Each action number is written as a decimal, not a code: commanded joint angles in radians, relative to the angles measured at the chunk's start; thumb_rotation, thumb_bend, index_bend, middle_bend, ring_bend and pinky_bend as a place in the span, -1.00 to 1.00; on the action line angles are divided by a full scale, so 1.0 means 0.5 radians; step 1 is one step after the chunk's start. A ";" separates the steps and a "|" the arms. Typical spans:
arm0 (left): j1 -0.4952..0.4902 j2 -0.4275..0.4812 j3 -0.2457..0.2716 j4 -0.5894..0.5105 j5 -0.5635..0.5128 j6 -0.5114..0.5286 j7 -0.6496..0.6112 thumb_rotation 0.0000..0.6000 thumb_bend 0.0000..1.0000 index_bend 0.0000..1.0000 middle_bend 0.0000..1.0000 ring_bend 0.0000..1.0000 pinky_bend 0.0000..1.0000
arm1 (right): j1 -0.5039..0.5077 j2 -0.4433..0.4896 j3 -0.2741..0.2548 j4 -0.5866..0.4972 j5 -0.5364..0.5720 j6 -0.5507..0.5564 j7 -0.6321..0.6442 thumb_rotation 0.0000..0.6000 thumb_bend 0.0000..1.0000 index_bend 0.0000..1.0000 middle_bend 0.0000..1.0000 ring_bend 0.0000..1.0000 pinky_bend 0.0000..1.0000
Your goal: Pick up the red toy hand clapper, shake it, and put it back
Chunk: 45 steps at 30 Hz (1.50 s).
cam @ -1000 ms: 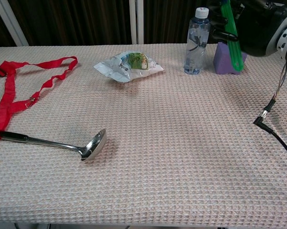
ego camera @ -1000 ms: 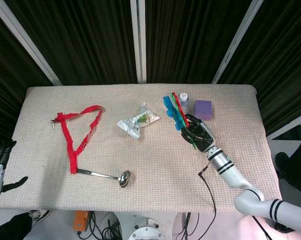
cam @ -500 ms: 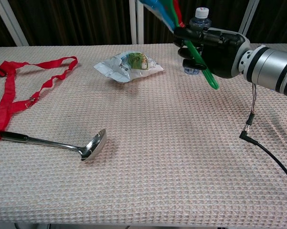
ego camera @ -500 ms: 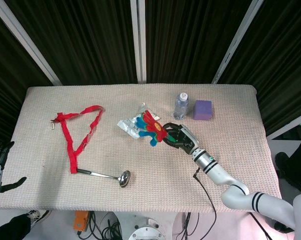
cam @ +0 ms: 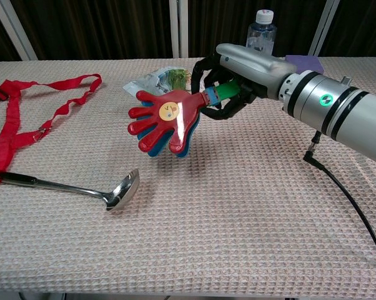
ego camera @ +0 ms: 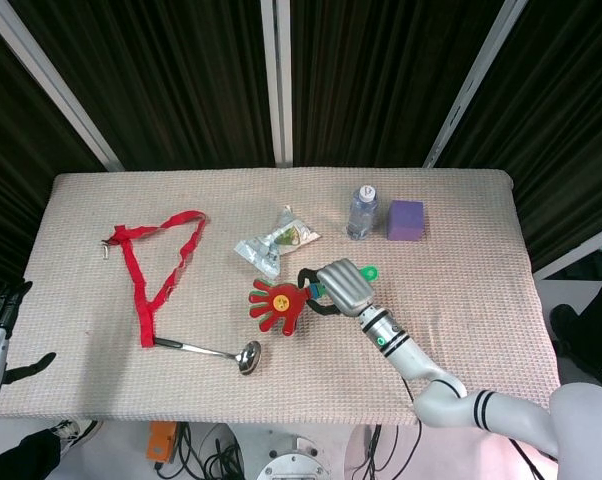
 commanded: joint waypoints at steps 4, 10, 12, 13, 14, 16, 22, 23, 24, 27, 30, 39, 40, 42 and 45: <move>0.002 0.007 -0.003 -0.007 0.001 0.010 0.000 1.00 -0.88 -0.85 -0.93 -1.00 -0.98 | -0.079 -0.084 0.150 -0.352 0.197 0.227 0.897 1.00 -0.09 0.97 0.43 0.53 0.95; 0.003 0.005 -0.001 -0.003 0.003 0.008 -0.007 1.00 -0.88 -0.85 -0.93 -1.00 -0.98 | -0.192 0.166 0.337 -0.698 0.527 -0.145 2.020 1.00 -0.10 0.97 0.43 0.53 0.94; 0.002 0.007 -0.001 -0.005 0.005 0.008 -0.008 1.00 -0.88 -0.85 -0.93 -1.00 -0.98 | -0.212 0.262 0.403 -0.717 0.590 -0.302 2.283 1.00 -0.10 0.96 0.43 0.53 0.94; 0.002 0.009 -0.001 -0.008 0.007 0.009 -0.007 1.00 -0.88 -0.85 -0.93 -1.00 -0.98 | -0.220 0.296 0.420 -0.705 0.580 -0.363 2.389 1.00 -0.09 0.96 0.43 0.53 0.94; 0.001 0.010 -0.002 -0.009 0.007 0.010 -0.006 1.00 -0.88 -0.85 -0.93 -1.00 -0.98 | -0.227 0.315 0.427 -0.693 0.563 -0.401 2.461 1.00 -0.09 0.96 0.43 0.53 0.94; 0.000 0.011 -0.004 -0.011 0.006 0.009 -0.005 1.00 -0.88 -0.85 -0.93 -1.00 -0.98 | -0.237 0.339 0.433 -0.661 0.525 -0.460 2.585 1.00 -0.09 0.95 0.42 0.53 0.94; -0.007 0.009 -0.005 -0.007 0.014 0.005 -0.013 1.00 -0.88 -0.85 -0.93 -1.00 -0.98 | -0.243 0.353 0.392 -0.537 0.382 -0.509 2.730 1.00 -0.09 0.93 0.41 0.53 0.94; -0.008 0.009 -0.006 -0.006 0.012 0.004 -0.015 1.00 -0.88 -0.85 -0.93 -1.00 -0.98 | -0.240 0.351 0.370 -0.516 0.349 -0.502 2.712 1.00 -0.09 0.93 0.40 0.53 0.94; -0.009 0.009 -0.006 -0.005 0.011 0.002 -0.016 1.00 -0.88 -0.85 -0.93 -1.00 -0.98 | -0.234 0.348 0.345 -0.497 0.314 -0.490 2.672 1.00 -0.08 0.93 0.40 0.53 0.94; -0.011 0.006 -0.005 -0.002 0.009 -0.004 -0.017 1.00 -0.88 -0.85 -0.93 -1.00 -0.98 | -0.214 0.305 0.238 -0.424 0.156 -0.390 2.447 1.00 -0.08 0.93 0.37 0.53 0.94; -0.012 0.004 -0.004 -0.002 0.008 -0.006 -0.014 1.00 -0.88 -0.85 -0.93 -1.00 -0.98 | -0.174 0.215 0.126 -0.253 0.013 -0.206 1.770 1.00 -0.09 0.93 0.37 0.53 0.94; -0.007 0.003 0.002 -0.004 0.006 -0.005 -0.014 1.00 -0.88 -0.85 -0.93 -1.00 -0.98 | -0.141 0.019 0.014 -0.138 -0.010 0.150 -0.223 1.00 -0.08 0.87 0.32 0.53 0.95; -0.007 0.003 0.002 -0.004 0.007 -0.004 -0.013 1.00 -0.88 -0.85 -0.93 -1.00 -0.98 | -0.143 0.018 0.016 -0.179 0.034 0.143 -0.287 1.00 -0.08 0.87 0.31 0.53 0.95; -0.005 0.003 0.001 -0.006 0.010 0.001 -0.012 1.00 -0.88 -0.85 -0.93 -1.00 -0.98 | -0.156 0.003 0.030 -0.233 0.121 0.137 -0.270 1.00 -0.08 0.87 0.31 0.53 0.95; -0.001 0.005 0.004 -0.010 0.013 0.006 -0.015 1.00 -0.88 -0.85 -0.93 -1.00 -0.98 | -0.183 -0.039 0.061 -0.257 0.280 0.129 -0.182 1.00 -0.08 0.87 0.31 0.53 0.95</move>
